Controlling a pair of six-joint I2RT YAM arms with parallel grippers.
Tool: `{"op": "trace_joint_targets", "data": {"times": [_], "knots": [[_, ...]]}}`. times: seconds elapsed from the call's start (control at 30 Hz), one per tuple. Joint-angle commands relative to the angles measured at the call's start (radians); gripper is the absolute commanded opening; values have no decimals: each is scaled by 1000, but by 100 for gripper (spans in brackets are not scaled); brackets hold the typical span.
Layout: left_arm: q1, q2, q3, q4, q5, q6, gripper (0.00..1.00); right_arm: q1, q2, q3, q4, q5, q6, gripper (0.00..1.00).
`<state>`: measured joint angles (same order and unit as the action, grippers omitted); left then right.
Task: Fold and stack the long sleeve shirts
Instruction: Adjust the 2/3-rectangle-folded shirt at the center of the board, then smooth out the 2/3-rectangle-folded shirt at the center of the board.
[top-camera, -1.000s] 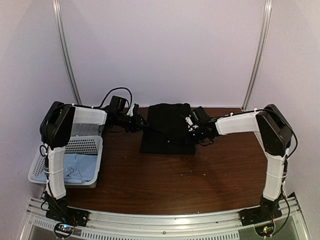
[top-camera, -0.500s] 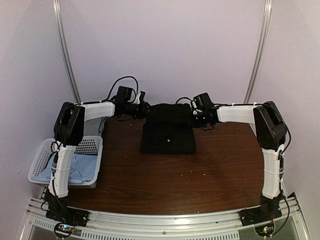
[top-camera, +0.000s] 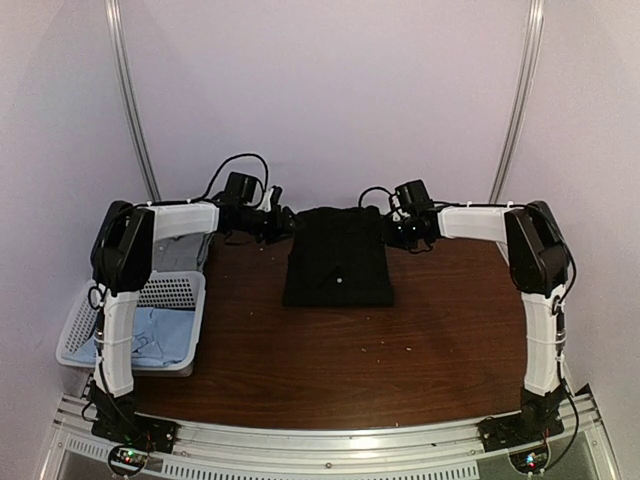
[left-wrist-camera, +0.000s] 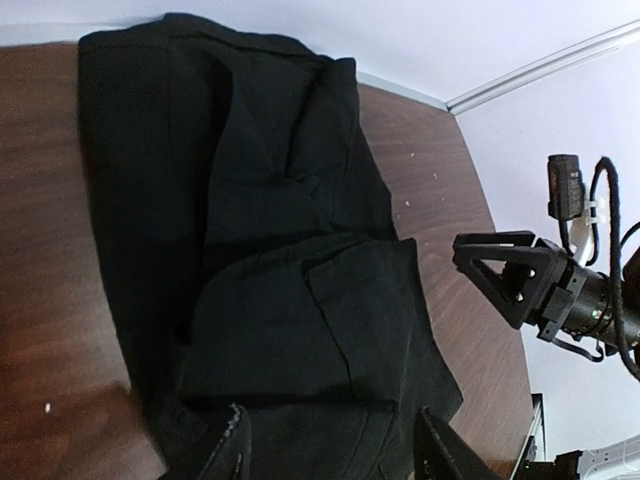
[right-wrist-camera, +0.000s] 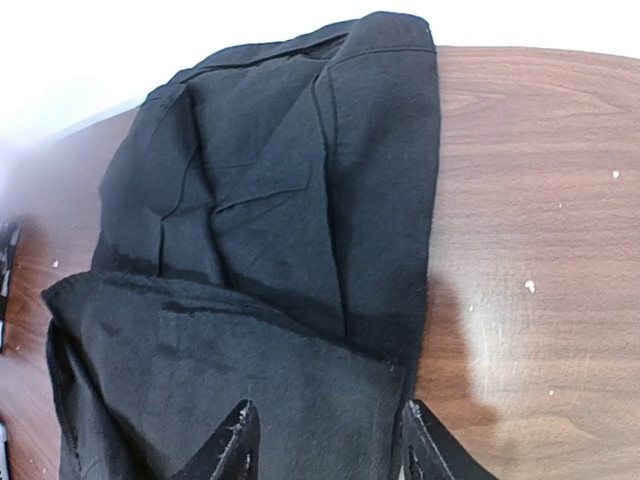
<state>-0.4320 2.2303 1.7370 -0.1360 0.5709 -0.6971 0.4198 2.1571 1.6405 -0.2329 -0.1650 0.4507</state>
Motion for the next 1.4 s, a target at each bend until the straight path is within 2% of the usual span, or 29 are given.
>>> {"op": "trace_joint_targets", "data": {"times": [0.0,0.2,0.5,0.8,1.17,1.37], "knots": [[9,-137,-131,7,-43,43,55,15,-111,-85,32,-33,-18,50],[-36,-195,-299,10,-55,59,54,45,-189,-184,55,-58,-23,51],[-139,-172,-387,83,-67,-64,54,72,-289,-297,81,-72,-2,51],[-182,-115,-368,122,-132,-174,54,76,-330,-335,87,-80,9,51],[-183,-91,-340,129,-185,-208,54,77,-358,-364,97,-89,22,51],[-183,-44,-293,203,-194,-224,44,79,-381,-372,98,-85,23,51]]}}
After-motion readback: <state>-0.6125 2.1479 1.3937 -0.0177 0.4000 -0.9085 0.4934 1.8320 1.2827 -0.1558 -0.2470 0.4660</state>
